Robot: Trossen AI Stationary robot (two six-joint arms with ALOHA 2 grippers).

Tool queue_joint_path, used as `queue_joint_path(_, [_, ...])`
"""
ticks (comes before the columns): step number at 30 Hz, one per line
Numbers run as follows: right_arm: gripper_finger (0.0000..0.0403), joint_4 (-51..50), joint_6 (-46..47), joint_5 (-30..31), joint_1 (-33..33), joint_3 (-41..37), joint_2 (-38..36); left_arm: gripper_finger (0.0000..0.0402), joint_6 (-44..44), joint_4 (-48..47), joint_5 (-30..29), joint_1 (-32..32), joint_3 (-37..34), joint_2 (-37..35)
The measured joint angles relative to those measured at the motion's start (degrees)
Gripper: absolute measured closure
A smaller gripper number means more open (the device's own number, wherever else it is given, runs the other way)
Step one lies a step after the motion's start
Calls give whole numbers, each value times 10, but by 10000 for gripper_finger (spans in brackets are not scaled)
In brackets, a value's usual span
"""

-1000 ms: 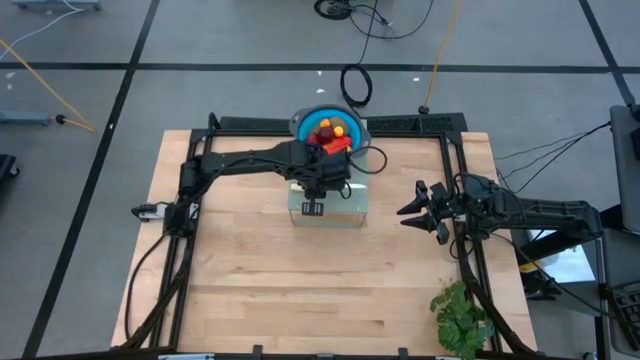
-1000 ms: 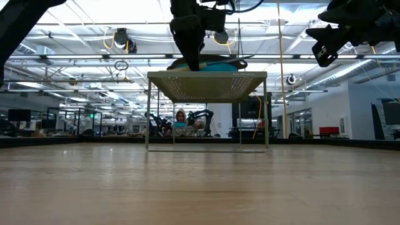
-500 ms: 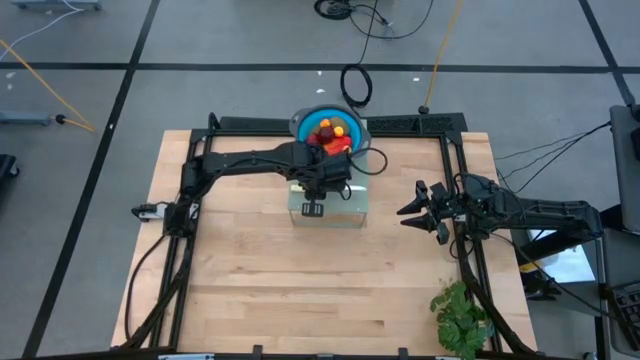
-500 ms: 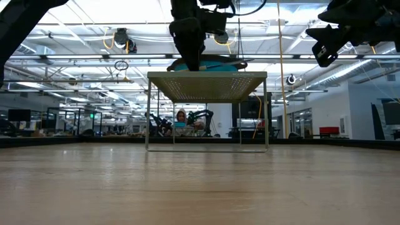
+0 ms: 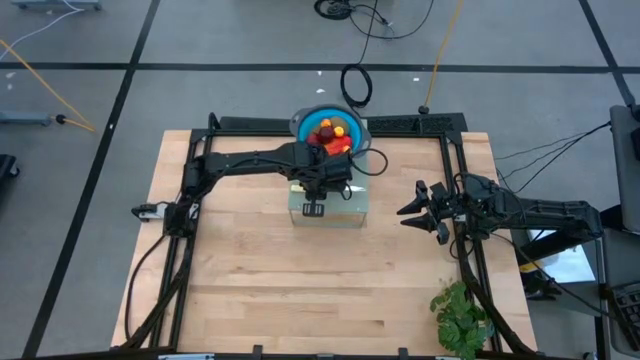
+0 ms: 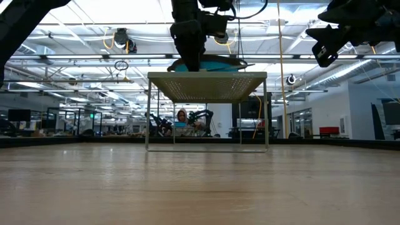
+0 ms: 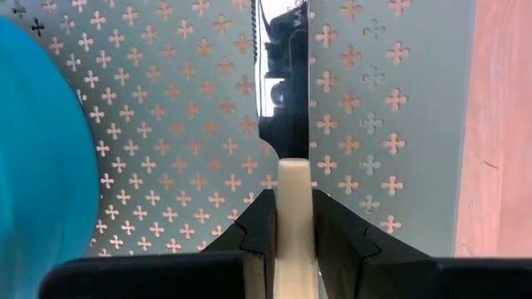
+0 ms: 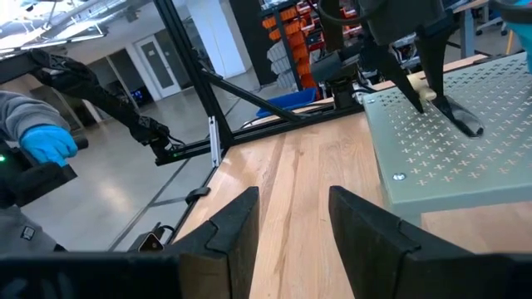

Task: Pick & Place Fruit
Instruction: Put the yellow knife on the shelf

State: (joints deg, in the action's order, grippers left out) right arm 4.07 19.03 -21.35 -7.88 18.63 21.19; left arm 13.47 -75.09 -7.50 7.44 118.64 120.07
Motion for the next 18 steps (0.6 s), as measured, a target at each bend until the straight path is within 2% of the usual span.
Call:
queue_joint_path(10, [264, 0, 0, 0, 0, 0, 0, 338, 9, 2, 1, 0, -1, 0])
queue_joint_path(18, [264, 0, 0, 0, 0, 0, 0, 296, 14, 4, 13, 2, -1, 0])
